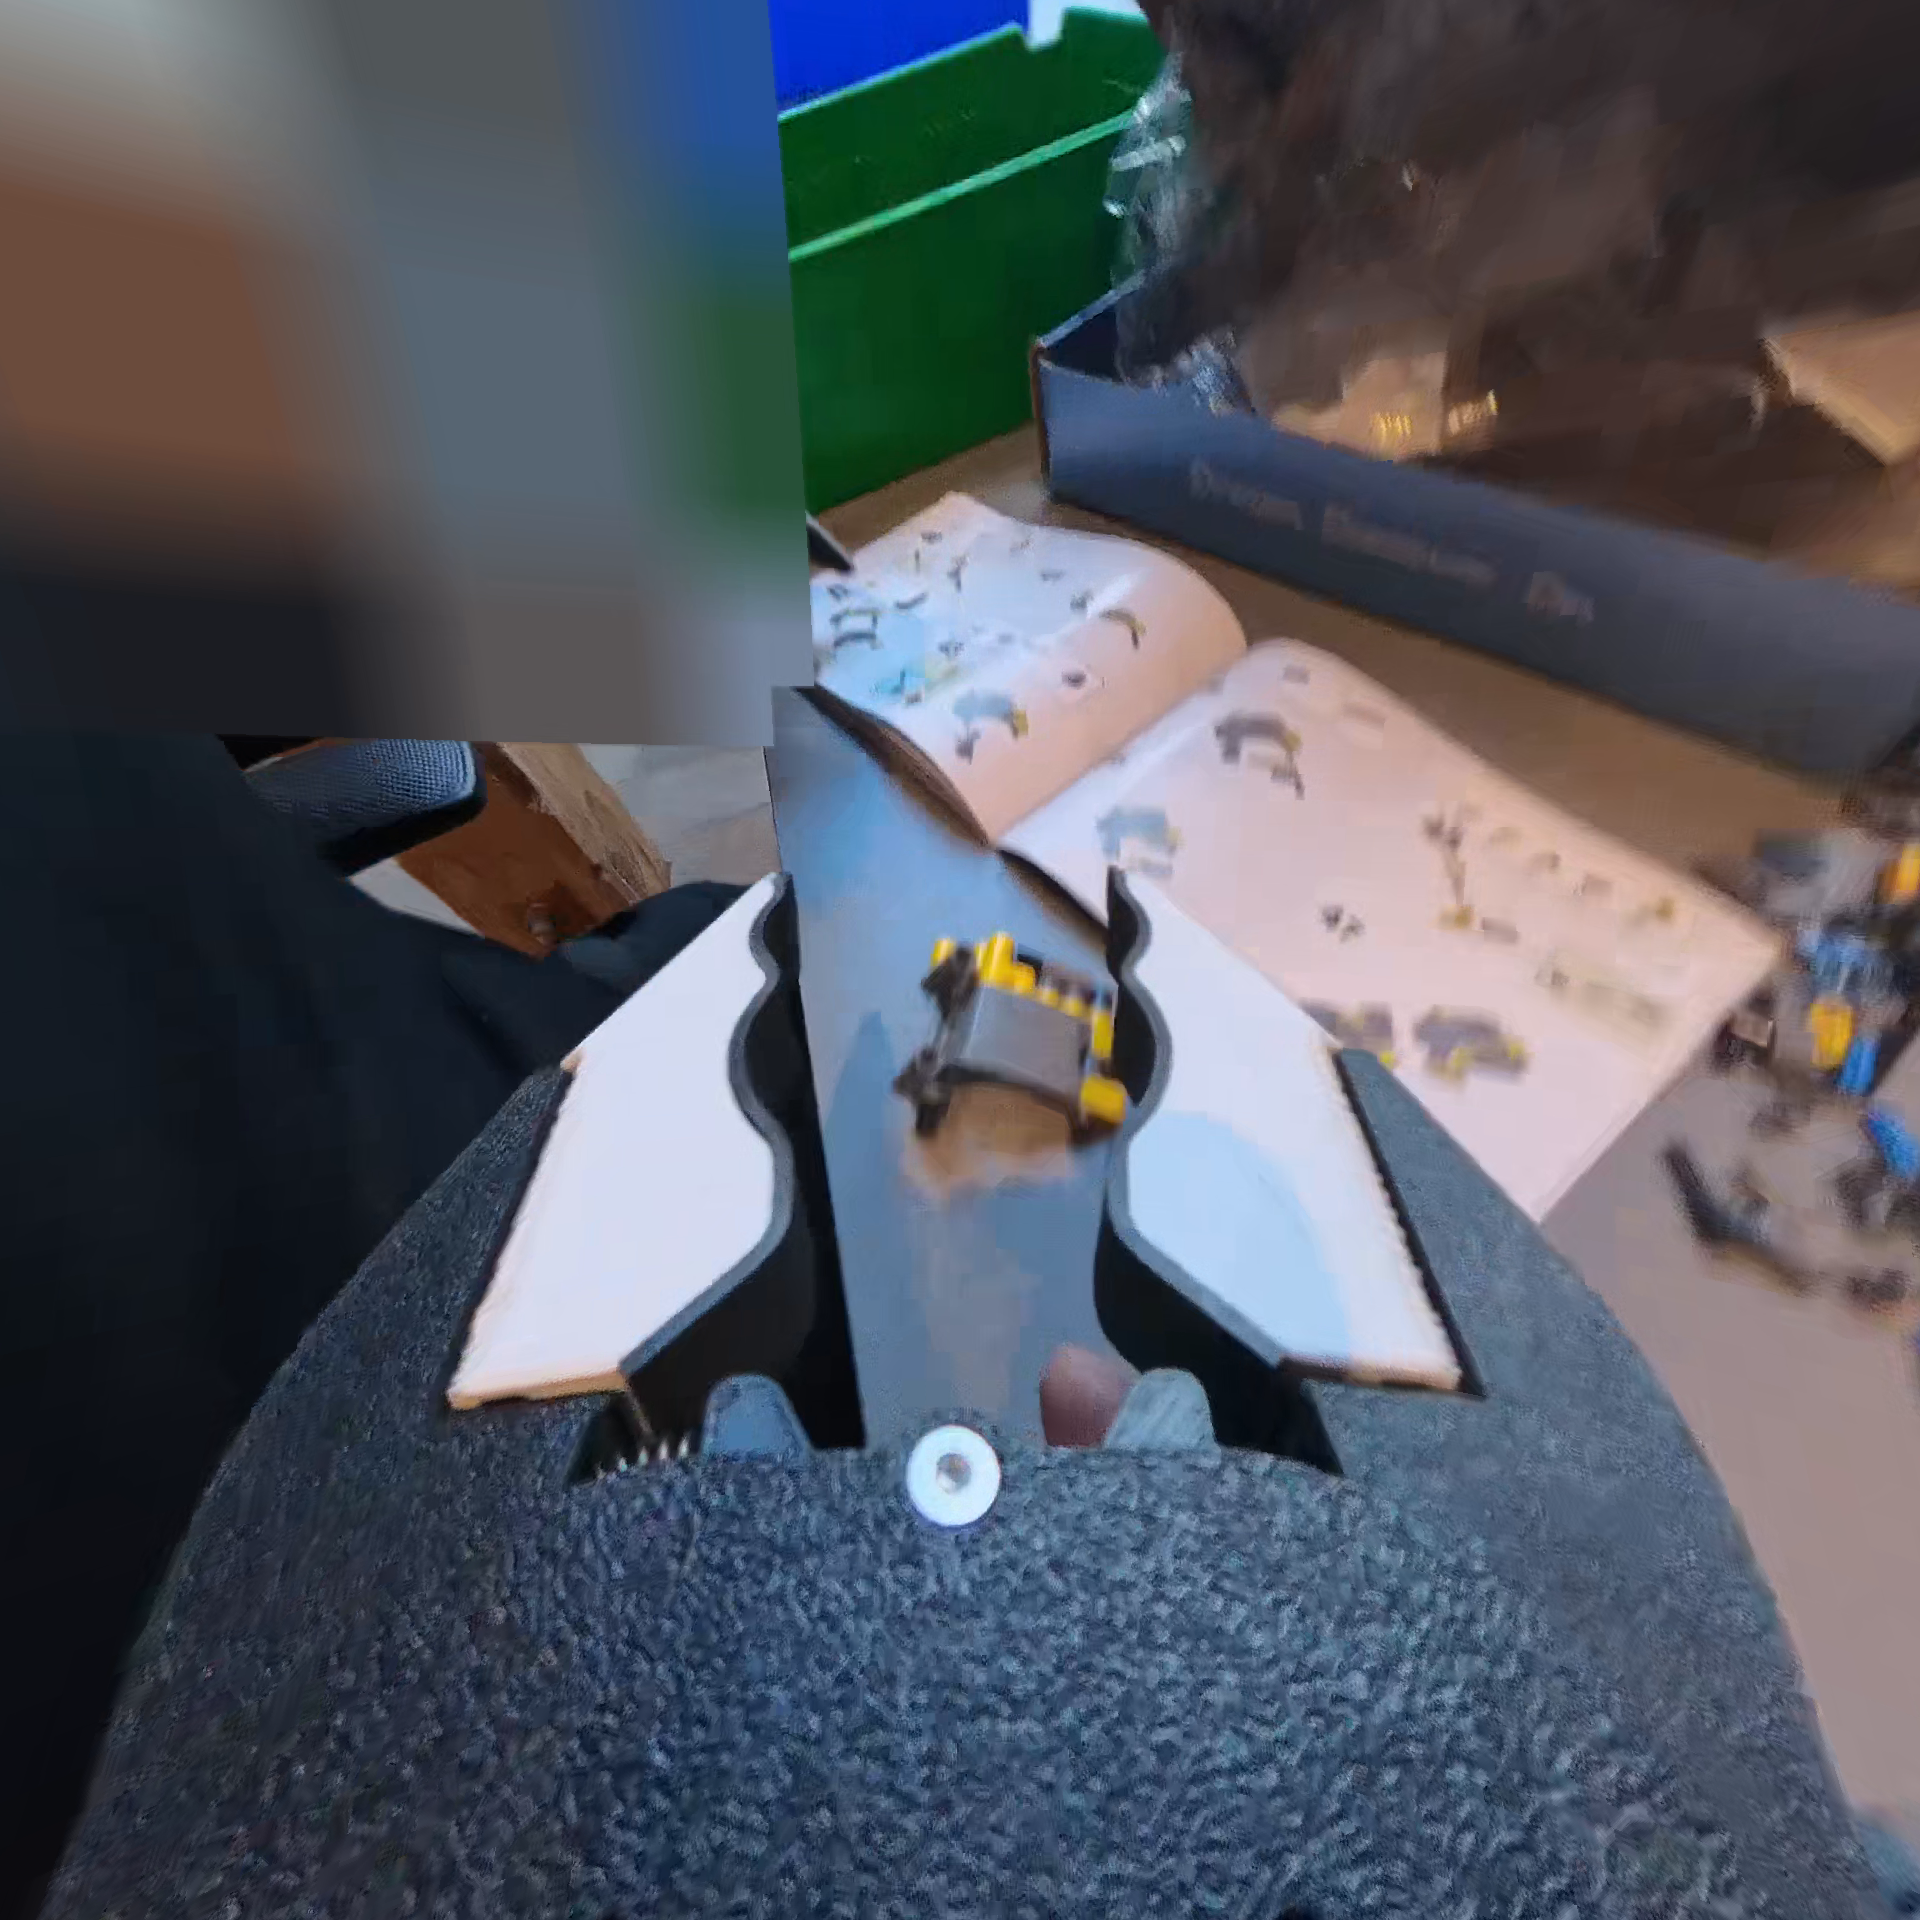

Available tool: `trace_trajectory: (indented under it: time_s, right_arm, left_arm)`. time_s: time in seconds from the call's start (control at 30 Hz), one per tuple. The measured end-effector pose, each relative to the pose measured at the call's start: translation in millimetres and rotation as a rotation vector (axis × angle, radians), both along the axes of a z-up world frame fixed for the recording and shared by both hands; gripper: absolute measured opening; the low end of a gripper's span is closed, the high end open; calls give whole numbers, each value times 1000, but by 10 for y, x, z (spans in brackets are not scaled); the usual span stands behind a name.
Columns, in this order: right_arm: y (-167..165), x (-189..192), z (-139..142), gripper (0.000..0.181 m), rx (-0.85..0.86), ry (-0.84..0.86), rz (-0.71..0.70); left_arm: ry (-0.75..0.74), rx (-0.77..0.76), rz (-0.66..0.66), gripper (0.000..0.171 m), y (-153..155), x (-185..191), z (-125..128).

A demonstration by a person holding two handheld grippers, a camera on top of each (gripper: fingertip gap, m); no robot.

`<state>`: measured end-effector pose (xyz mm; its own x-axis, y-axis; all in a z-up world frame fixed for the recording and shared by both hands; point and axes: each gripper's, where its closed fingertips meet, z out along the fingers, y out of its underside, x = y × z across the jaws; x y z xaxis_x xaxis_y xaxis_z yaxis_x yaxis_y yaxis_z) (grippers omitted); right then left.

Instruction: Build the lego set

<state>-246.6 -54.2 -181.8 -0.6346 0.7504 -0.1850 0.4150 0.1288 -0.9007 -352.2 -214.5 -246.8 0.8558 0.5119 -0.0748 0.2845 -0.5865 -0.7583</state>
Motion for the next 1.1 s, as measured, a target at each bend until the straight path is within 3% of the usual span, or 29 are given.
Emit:
trace_trajectory:
  time_s: [0.07,0.2,0.27,0.47,0.57,0.63,0.73,0.87,1.1]
  right_arm:
    - [-181,-177,157,61,59,29,79]
    - [-789,-543,164,66,226,11,270]
    - [-1032,-723,-15,67,331,-33,344]
    - [-1380,-1047,-615,69,600,-197,496]
    - [-1324,-1069,-876,68,692,-306,536]
    - [-1311,-1073,-908,56,672,-313,543]
    - [-1288,-1062,-898,53,652,-333,553]
    - [-1309,-996,-874,68,601,-374,583]
    - [-1365,-939,-891,82,575,-304,549]
  left_arm:
    - [-38,-61,-16,51,-46,-11,-228]
    - [-37,5,-72,34,-9,55,-233]
    - [-55,55,-110,16,20,149,-223]
    - [-228,279,-169,0,22,206,-208]
    - [-339,347,-219,0,-68,208,-192]
    - [-325,358,-233,7,-152,170,-164]
    - [-264,357,-263,27,-262,150,-88]
    - [-124,194,-296,41,-383,103,-157]
    - [-52,36,-358,38,-375,88,-213]
